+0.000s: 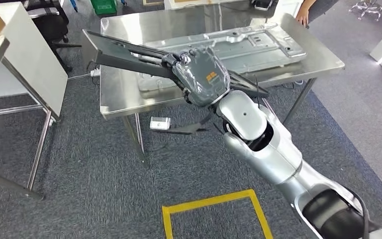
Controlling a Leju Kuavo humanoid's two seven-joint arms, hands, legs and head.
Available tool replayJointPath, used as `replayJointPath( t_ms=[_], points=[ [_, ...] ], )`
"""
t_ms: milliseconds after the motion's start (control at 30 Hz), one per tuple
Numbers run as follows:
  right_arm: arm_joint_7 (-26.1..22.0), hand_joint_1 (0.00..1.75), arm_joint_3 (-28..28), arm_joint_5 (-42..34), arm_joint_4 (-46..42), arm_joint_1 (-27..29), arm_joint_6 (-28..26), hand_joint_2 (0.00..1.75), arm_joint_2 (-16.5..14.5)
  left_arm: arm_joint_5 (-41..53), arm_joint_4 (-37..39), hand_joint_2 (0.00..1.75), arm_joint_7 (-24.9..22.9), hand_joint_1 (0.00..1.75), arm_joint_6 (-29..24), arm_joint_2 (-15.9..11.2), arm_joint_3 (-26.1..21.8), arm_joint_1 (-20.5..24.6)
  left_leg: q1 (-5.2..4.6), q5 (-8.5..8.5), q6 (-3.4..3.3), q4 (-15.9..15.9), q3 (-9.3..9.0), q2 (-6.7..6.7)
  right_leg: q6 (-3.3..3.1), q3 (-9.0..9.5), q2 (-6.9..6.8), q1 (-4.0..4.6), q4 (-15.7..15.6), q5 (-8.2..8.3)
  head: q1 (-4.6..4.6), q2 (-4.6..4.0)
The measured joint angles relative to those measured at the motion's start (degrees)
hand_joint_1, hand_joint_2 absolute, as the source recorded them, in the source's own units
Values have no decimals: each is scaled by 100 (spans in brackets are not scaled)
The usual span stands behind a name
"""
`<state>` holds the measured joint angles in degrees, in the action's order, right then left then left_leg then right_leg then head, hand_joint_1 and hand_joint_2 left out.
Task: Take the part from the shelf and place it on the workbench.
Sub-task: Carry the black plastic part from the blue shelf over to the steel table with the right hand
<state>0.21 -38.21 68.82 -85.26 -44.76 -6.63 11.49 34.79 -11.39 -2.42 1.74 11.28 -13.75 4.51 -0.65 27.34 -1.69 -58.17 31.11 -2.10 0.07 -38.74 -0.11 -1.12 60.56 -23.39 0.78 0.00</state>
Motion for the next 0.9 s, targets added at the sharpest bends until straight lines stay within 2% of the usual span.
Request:
replayJointPath(
  t_ms=[67, 133, 233, 267, 300, 333, 400, 433, 467, 533, 600, 633, 667, 733, 767, 800, 833, 867, 900],
  points=[
    [17, 175, 5, 0, 0, -18, 27, 175, 1, -1, 0, 175, 3, 0, -1, -1, -3, 1, 5, 11, 49, -64, 28, 5, -79, 38, -9, -5, -40, 43, 8, 0],
    [28, 175, 11, 1, 0, -42, 36, 175, 2, -3, 0, 175, 3, 0, -2, -4, -7, 0, 16, 104, 108, -346, 152, 60, -132, 111, -28, -27, -94, 31, 4, 0],
    [29, 175, 11, 1, 3, -67, 44, 175, -1, -5, 0, 175, 7, 0, -6, -13, -17, 24, 71, 546, 218, -1293, 672, 141, -173, 163, -45, -32, -119, -3, -3, 0],
    [29, 175, 11, 1, 7, -65, 46, 175, -1, -5, 0, 175, 10, 0, -7, -16, -21, 37, 82, 633, 239, -1513, 816, 150, -175, 169, -43, -31, -117, -14, -2, 0],
    [32, 175, 11, 1, 10, -64, 50, 175, -1, -5, 0, 175, 13, 0, -7, -17, -25, 48, 86, 608, 244, -1550, 871, 154, -171, 176, -30, -30, -114, -24, -2, 0],
    [35, 175, 11, 1, 12, -64, 54, 175, -1, -5, 0, 175, 14, 0, -6, -18, -27, 54, 87, 472, 236, -1381, 816, 155, -166, 188, -8, -28, -112, -30, -2, 0],
    [49, 175, 11, 1, 13, -71, 68, 175, -5, -5, 0, 175, 15, 0, -6, -19, -32, 41, 82, 36, 177, -626, 487, 100, -156, 218, 48, -24, -114, -36, -1, 0],
    [62, 175, 11, 2, 14, -76, 84, 175, -9, -5, 0, 175, 16, 0, -5, -20, -36, 27, 70, -60, 136, -295, 343, 46, -140, 224, 77, -27, -118, -28, -1, -1],
    [77, 175, 11, 4, 15, -82, 107, 175, -18, -4, 0, 175, 19, 0, -3, -21, -38, 17, 52, -87, 90, -75, 246, -4, -113, 216, 108, -35, -122, -20, -1, -1],
    [102, 175, 11, 9, 21, -80, 148, 175, -38, -3, 0, 175, 34, 0, 1, -23, -43, 5, 18, -41, 4, 32, 212, -33, -32, 197, 177, -54, -139, 3, -2, -2],
    [116, 175, 11, 11, 25, -83, 162, 175, -49, -1, 0, 175, 51, 0, 3, -20, -45, 7, 39, -188, -53, 145, 141, 34, 39, 196, 207, -42, -128, -6, 1, -2],
    [121, 175, 11, 13, 26, -94, 163, 175, -49, 1, 0, 175, 56, 0, 5, -18, -45, 8, 54, -245, -74, 206, 98, 78, 55, 164, 185, -31, -39, -73, 2, -2],
    [127, 175, 11, 15, 27, -105, 164, 175, -49, 3, 0, 175, 62, 0, 7, -15, -45, 8, 68, -292, -87, 263, 61, 130, 64, 80, 150, -20, 163, -207, 4, -2],
    [131, 175, 11, 17, 31, -111, 172, 175, -49, 5, 0, 175, 83, 0, 9, -10, -45, 3, 56, -309, -105, 273, 58, 224, 73, -219, 86, -19, 831, -584, 3, -2],
    [132, 175, 11, 19, 34, -103, 178, 175, -48, 5, 0, 175, 93, 0, 9, -9, -46, 2, 49, -303, -106, 257, 71, 266, 86, -367, 77, -20, 1156, -719, 3, -2],
    [134, 175, 11, 19, 40, -96, 189, 175, -48, 5, 0, 175, 102, 0, 9, -9, -46, 2, 43, -292, -104, 235, 85, 305, 96, -446, 66, -21, 1337, -763, 2, -2],
    [135, 175, 11, 19, 46, -91, 204, 175, -48, 4, 0, 175, 105, 0, 9, -9, -47, 2, 41, -276, -98, 207, 99, 342, 102, -425, 48, -21, 1321, -704, 3, -2],
    [137, 175, 11, 19, 51, -92, 218, 175, -47, 4, 0, 175, 107, 0, 10, -8, -48, 2, 40, -253, -86, 168, 110, 377, 104, -288, 11, -21, 1089, -559, 3, -2],
    [138, 175, 11, 19, 54, -100, 233, 175, -47, 3, 0, 175, 108, 0, 11, -8, -48, 2, 41, -219, -67, 117, 118, 414, 101, -78, -68, -20, 712, -400, 4, -2]
  ],
)
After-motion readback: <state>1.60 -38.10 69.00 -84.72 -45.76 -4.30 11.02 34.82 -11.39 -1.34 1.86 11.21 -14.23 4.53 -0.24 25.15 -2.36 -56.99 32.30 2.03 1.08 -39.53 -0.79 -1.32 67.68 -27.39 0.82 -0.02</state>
